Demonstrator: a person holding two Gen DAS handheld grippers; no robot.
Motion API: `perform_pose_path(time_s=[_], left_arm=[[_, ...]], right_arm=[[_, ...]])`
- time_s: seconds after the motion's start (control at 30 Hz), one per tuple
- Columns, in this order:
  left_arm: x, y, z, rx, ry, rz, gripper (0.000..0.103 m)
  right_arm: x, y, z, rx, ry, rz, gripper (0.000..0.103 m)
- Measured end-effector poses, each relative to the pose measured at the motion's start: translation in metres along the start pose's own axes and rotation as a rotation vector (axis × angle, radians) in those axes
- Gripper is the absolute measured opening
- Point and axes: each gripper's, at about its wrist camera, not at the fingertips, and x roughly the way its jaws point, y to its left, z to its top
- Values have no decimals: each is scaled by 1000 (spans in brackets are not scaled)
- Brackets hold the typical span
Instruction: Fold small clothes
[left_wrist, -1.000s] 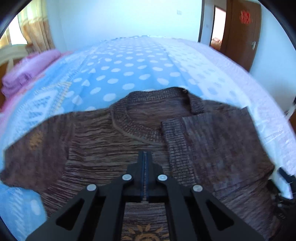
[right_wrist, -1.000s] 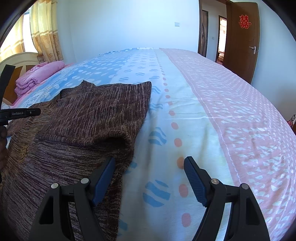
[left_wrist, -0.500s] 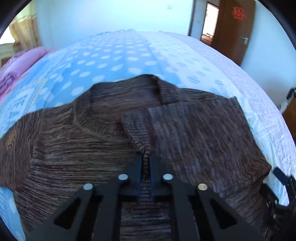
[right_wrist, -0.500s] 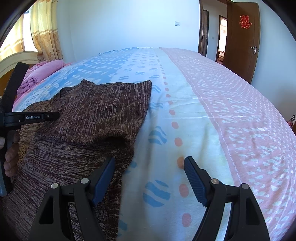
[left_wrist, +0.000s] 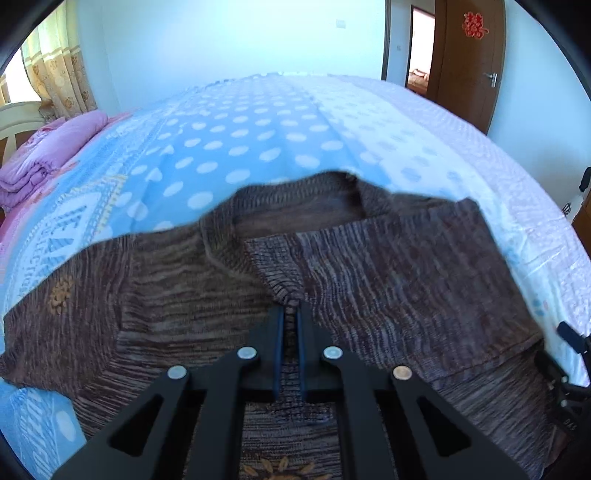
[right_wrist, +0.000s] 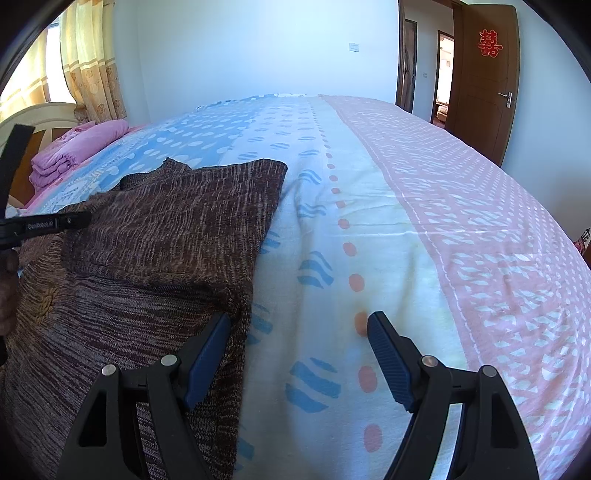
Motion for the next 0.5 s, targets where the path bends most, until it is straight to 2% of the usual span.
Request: perform_pose_path(time_s=[0.07, 0.13, 0.2, 0.27, 0.33, 0.4, 0.47, 0.5], left_arm=[[8, -1, -6, 8, 18, 17, 8], [12, -1, -9, 6, 19, 23, 8], [14, -1, -10, 9, 13, 25, 9], [13, -1, -10, 15, 9, 28, 14], [11, 2, -10, 5, 14, 38, 20], [5, 8, -11, -6, 12, 42, 21], [-1, 14, -13, 4, 14, 63, 22], [-7, 20, -16, 11, 14, 69, 22]], right_arm=[[-10, 2, 1, -11, -40, 1, 77], [-22, 11, 6, -43, -86, 39, 77], [-26, 26, 15, -68, -95, 136, 77], [-18, 38, 23, -75, -68, 236, 77], [1, 53, 28, -98, -12, 281, 77], [27, 66, 25, -116, 118, 256, 77], [23, 75, 21, -167, 128, 216, 77], [20, 78, 21, -177, 164, 221, 77]])
